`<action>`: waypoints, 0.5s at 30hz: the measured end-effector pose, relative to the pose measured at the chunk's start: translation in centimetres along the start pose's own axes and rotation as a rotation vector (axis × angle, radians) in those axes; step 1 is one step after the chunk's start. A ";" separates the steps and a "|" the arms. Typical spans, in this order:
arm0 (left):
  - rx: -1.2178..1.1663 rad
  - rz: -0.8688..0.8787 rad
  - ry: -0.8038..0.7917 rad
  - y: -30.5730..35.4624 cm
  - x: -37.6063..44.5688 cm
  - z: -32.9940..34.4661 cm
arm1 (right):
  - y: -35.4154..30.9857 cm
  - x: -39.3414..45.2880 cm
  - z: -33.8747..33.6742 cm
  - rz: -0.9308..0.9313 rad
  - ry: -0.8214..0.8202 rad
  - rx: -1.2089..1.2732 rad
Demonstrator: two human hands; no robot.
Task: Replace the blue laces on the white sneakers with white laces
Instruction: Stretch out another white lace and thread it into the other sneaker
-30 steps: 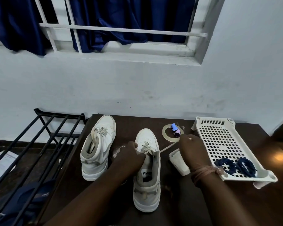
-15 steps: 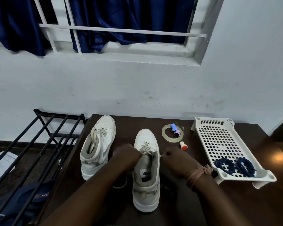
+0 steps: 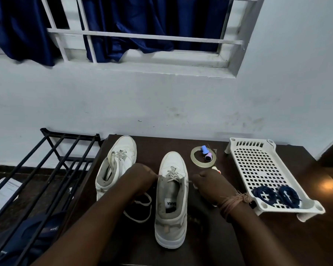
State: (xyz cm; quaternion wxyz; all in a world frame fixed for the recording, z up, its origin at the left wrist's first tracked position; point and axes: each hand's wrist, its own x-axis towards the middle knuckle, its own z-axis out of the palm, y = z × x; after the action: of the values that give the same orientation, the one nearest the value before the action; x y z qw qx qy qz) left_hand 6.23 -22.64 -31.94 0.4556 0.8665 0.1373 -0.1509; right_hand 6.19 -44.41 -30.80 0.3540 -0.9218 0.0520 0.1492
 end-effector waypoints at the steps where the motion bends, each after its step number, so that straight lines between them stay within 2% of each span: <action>1: -0.003 0.001 0.035 0.0 -0.1 0.1 | 0.1 0.0 -0.1 0.008 0.002 -0.016; 5: 0.083 0.026 0.119 0.0 -0.6 0.4 | 0.8 0.1 -0.4 0.029 0.020 -0.085; 10: 0.170 0.052 0.147 0.4 -1.1 0.5 | 0.9 0.2 -0.6 0.082 -0.001 -0.104; 15: 0.209 0.083 0.176 0.4 -1.2 1.1 | 0.9 0.2 0.0 -0.004 0.163 -0.154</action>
State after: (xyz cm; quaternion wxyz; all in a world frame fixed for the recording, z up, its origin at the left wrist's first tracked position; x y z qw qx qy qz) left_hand 5.16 -23.88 -31.75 0.3550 0.9240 0.1242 -0.0686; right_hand 6.20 -45.09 -31.39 0.2770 -0.9554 0.0671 0.0768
